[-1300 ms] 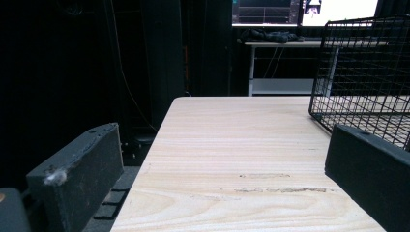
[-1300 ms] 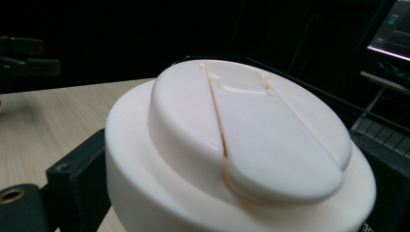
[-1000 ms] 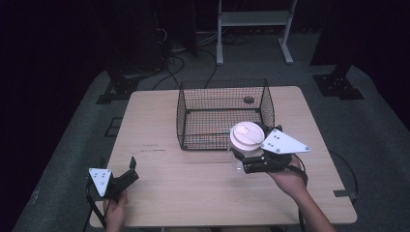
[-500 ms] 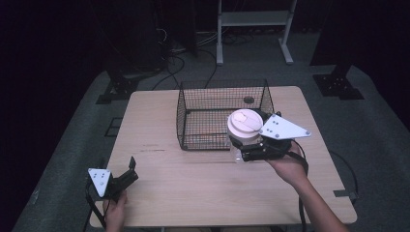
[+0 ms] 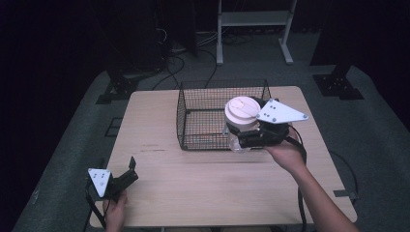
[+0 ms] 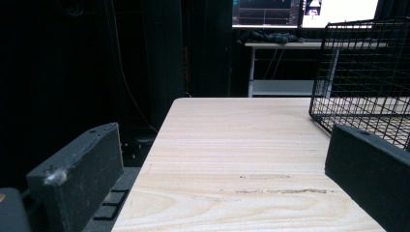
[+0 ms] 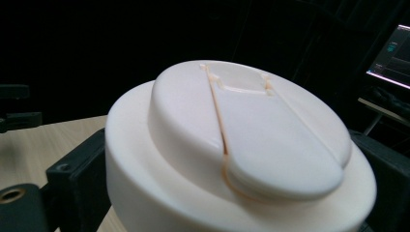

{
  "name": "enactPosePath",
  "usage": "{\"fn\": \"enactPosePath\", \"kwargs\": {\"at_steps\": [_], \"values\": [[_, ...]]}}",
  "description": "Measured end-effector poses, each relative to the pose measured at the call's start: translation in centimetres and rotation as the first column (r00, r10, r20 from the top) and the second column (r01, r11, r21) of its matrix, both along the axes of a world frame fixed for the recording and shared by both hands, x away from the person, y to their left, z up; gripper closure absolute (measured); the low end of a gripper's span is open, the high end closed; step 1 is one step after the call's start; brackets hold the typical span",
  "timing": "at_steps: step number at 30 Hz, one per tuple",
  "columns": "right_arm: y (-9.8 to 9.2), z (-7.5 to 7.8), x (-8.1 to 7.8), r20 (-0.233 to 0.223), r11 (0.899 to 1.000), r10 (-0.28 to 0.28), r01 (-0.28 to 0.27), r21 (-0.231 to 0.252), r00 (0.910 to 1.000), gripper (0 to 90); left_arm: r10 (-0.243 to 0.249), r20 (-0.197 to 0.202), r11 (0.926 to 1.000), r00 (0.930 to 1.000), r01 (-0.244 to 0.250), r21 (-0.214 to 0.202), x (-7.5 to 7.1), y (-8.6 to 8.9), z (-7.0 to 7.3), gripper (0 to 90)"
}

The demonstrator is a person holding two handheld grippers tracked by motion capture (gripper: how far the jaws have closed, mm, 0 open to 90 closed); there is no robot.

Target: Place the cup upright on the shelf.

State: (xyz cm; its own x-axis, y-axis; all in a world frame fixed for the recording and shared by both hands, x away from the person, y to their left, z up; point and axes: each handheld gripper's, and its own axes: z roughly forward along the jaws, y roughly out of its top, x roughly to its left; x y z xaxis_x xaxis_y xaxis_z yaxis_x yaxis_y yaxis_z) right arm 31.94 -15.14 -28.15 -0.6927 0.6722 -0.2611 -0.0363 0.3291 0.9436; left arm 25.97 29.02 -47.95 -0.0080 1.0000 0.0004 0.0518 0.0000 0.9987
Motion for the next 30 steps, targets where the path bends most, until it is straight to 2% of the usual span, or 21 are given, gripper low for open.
{"fn": "enactPosePath", "kwargs": {"at_steps": [9, 16, 25, 30], "values": [[0.6, 1.1, 1.2, 0.013, 1.000, -0.007, 0.007, 0.000, 0.9999, 4.1, -0.001, 0.002, 1.0000, 1.0000, 0.001, -0.002, 0.0, 0.0, 0.0, 0.0], [1.3, 1.9, 2.7, 0.021, 1.000, -0.015, 0.015, 0.006, 0.9997, 4.1, -0.002, 0.001, 1.0000, 1.0000, 0.002, -0.003, 0.0, 0.0, 0.0, 0.0], [2.1, 2.1, 4.7, 0.013, 0.999, -0.032, 0.032, 0.012, 0.9994, 4.1, -0.003, 0.002, 1.0000, 1.0000, 0.003, -0.007, 0.0, 0.1, 0.0, 0.0], [2.8, 1.9, 6.1, 0.013, 0.999, -0.051, 0.051, -0.003, 0.9986, 4.1, -0.004, 0.002, 1.0000, 1.0000, 0.004, -0.007, 0.0, 0.1, 0.0, 0.0]]}}
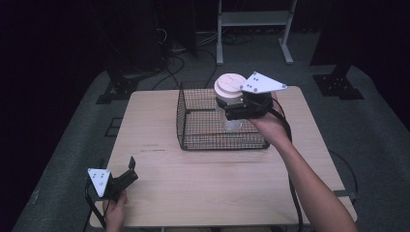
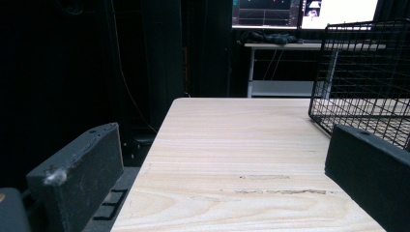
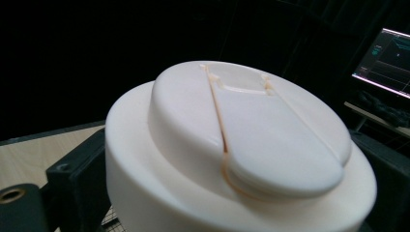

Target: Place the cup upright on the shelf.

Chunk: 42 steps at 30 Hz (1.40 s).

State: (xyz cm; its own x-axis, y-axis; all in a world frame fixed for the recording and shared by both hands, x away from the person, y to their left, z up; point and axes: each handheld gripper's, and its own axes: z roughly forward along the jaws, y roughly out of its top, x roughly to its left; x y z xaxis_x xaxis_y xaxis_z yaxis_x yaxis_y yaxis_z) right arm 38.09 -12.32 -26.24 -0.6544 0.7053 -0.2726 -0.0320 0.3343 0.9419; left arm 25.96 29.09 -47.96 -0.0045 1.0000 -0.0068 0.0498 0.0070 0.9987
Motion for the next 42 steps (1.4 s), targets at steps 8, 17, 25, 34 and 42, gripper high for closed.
{"fn": "enactPosePath", "kwargs": {"at_steps": [8, 17, 25, 34, 42], "values": [[0.8, -0.6, 2.2, -0.006, 1.000, -0.020, 0.020, -0.010, 0.9998, 4.1, 0.001, 0.001, 1.0000, 1.0000, -0.001, -0.002, 0.0, 0.0, 0.0, 0.0], [1.9, -2.0, 4.3, -0.026, 0.999, -0.043, 0.042, -0.014, 0.9988, 4.1, 0.002, 0.002, 1.0000, 1.0000, -0.002, -0.006, 0.0, 0.1, 0.0, 0.0], [2.4, -3.2, 5.9, -0.049, 0.999, -0.052, 0.052, -0.010, 0.9974, 4.1, 0.001, 0.000, 1.0000, 1.0000, -0.001, -0.004, 0.0, 0.0, 0.0, 0.0], [2.6, -4.4, 7.3, -0.060, 0.996, -0.079, 0.077, -0.034, 0.9951, 4.1, -0.002, 0.001, 1.0000, 1.0000, 0.002, -0.001, 0.0, 0.0, 0.0, 0.0], [2.7, -5.4, 8.3, -0.061, 0.996, -0.089, 0.087, -0.028, 0.9942, 4.1, 0.001, 0.002, 1.0000, 1.0000, -0.001, -0.001, 0.0, 0.1, 0.0, 0.0]]}}
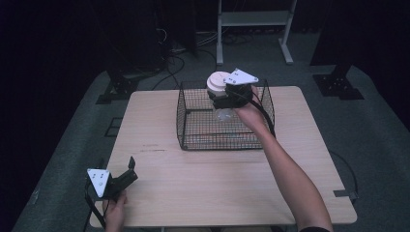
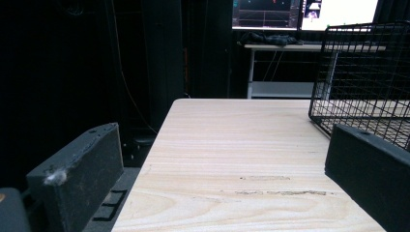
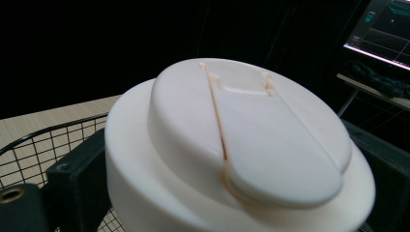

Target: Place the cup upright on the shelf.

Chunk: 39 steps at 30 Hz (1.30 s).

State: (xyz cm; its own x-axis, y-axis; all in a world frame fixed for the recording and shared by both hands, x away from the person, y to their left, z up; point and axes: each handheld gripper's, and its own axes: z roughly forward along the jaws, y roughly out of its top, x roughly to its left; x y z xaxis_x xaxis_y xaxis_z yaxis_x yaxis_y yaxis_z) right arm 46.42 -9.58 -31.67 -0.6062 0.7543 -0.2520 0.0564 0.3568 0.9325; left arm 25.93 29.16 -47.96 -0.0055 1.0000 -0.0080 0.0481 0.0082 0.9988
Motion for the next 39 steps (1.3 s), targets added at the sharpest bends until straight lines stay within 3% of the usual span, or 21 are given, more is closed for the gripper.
{"fn": "enactPosePath", "kwargs": {"at_steps": [24, 39], "values": [[0.6, -3.2, 2.2, -0.037, 0.999, -0.033, 0.033, 0.001, 0.9988, 4.1, 0.000, 0.004, 1.0000, 1.0000, 0.000, -0.004, 0.0, 0.1, 0.0, 0.0], [1.0, -4.1, 2.7, -0.037, 0.999, -0.032, 0.032, -0.002, 0.9988, 4.0, -0.001, 0.005, 1.0000, 1.0000, 0.001, -0.007, 0.0, 0.1, 0.0, 0.0]]}}
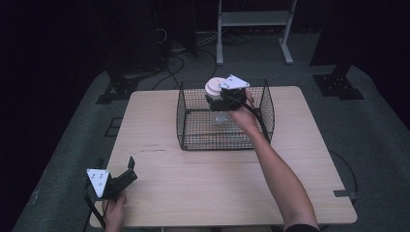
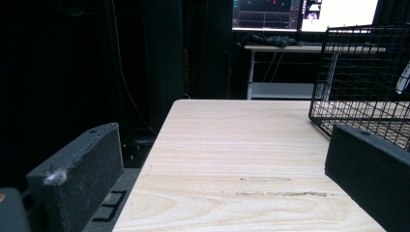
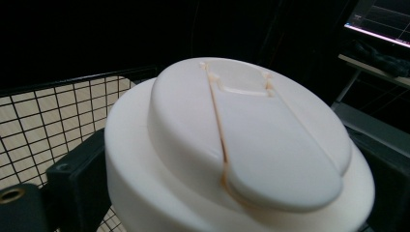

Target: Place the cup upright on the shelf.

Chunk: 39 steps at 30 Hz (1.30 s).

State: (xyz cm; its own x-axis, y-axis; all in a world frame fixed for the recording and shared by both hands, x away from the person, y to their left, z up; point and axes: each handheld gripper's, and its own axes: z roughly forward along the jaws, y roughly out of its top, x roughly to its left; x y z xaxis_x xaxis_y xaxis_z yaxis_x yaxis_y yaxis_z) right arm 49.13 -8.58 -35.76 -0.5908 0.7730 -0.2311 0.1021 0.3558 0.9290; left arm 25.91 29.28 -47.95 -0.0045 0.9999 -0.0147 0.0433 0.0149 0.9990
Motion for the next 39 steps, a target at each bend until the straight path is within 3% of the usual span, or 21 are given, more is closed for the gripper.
{"fn": "enactPosePath", "kwargs": {"at_steps": [14, 33, 39], "values": [[0.1, -1.1, 0.4, -0.019, 1.000, 0.004, -0.004, -0.006, 0.9998, 4.0, 0.003, 0.002, 1.0000, 1.0000, -0.003, -0.004, 0.0, 0.1, 0.0, 0.0], [-0.2, -3.0, 0.5, -0.048, 0.998, 0.027, -0.030, -0.064, 0.9985, 4.0, 0.001, 0.003, 1.0000, 1.0000, -0.001, 0.000, 0.0, 0.1, 0.0, 0.0], [-0.8, -3.2, 0.5, -0.052, 0.999, 0.026, -0.028, -0.041, 0.9983, 4.0, 0.000, 0.003, 1.0000, 1.0000, 0.000, 0.000, 0.0, 0.0, 0.0, 0.0]]}}
